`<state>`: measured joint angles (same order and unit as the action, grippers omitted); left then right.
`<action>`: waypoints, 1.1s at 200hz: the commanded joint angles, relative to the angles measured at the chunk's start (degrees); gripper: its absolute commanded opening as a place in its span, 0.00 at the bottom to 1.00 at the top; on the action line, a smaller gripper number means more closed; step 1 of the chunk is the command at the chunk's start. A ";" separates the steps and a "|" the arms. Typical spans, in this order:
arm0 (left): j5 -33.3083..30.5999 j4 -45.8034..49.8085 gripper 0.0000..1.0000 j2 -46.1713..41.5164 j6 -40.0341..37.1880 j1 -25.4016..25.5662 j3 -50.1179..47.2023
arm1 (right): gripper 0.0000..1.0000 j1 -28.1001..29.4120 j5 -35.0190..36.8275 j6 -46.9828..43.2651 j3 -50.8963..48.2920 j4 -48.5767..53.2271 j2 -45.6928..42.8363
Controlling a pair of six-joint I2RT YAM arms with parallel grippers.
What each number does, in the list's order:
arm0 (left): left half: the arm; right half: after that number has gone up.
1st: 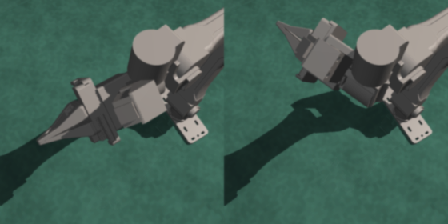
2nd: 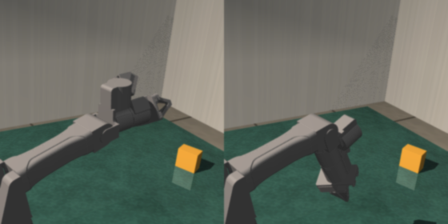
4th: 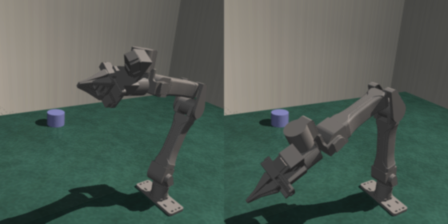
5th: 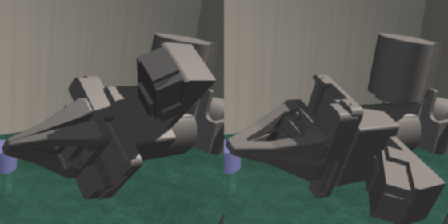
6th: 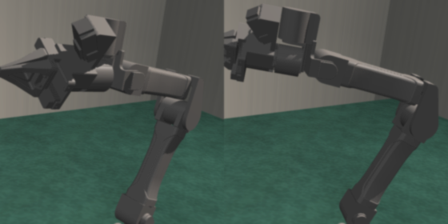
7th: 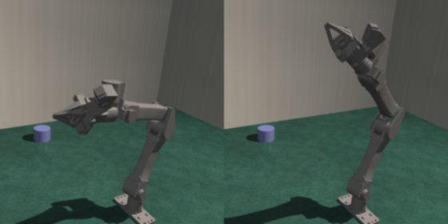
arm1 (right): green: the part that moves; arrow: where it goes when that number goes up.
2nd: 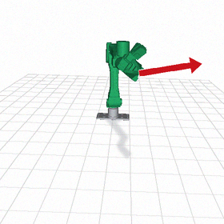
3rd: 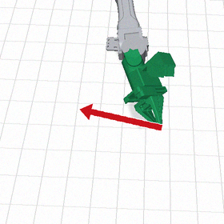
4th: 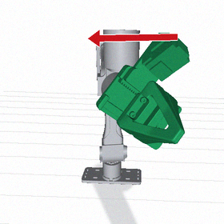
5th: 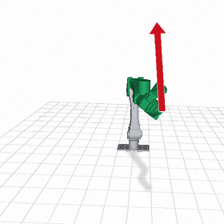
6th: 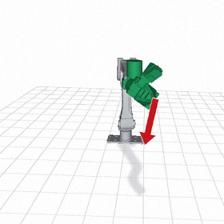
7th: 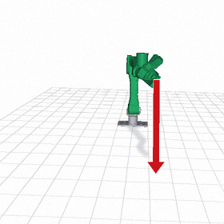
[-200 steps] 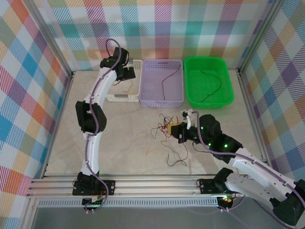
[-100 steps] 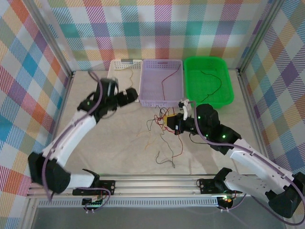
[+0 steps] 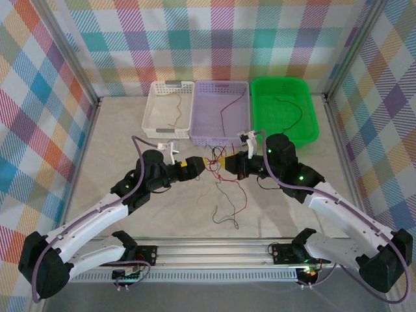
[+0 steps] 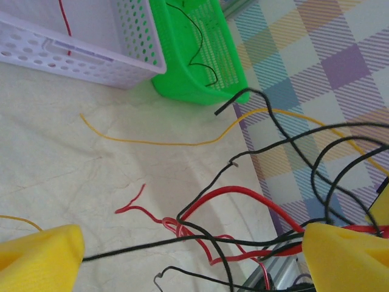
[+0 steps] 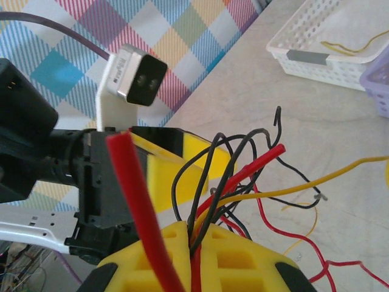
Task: Untangle the cables
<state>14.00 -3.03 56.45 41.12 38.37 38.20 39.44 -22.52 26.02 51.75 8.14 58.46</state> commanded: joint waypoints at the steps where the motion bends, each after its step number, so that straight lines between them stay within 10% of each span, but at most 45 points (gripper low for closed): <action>1: 1.92 -4.75 0.86 -0.68 -0.22 1.58 -1.54 | 0.00 0.02 -2.67 0.42 1.60 -2.21 -1.10; 92: 2.08 -0.48 0.67 0.10 -7.94 6.49 -2.22 | 0.00 -0.33 -1.59 0.35 1.95 -0.89 -1.24; 147: -4.49 7.07 0.00 0.59 -12.89 6.82 0.14 | 0.00 -0.42 -2.38 0.65 1.63 -0.47 -2.01; 220: -15.14 22.95 0.00 -5.57 -14.66 6.17 10.20 | 0.10 -9.11 0.63 2.71 -7.47 2.86 -0.70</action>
<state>3.84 12.29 53.71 28.25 44.60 43.05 35.64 -21.93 26.48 48.97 9.72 56.01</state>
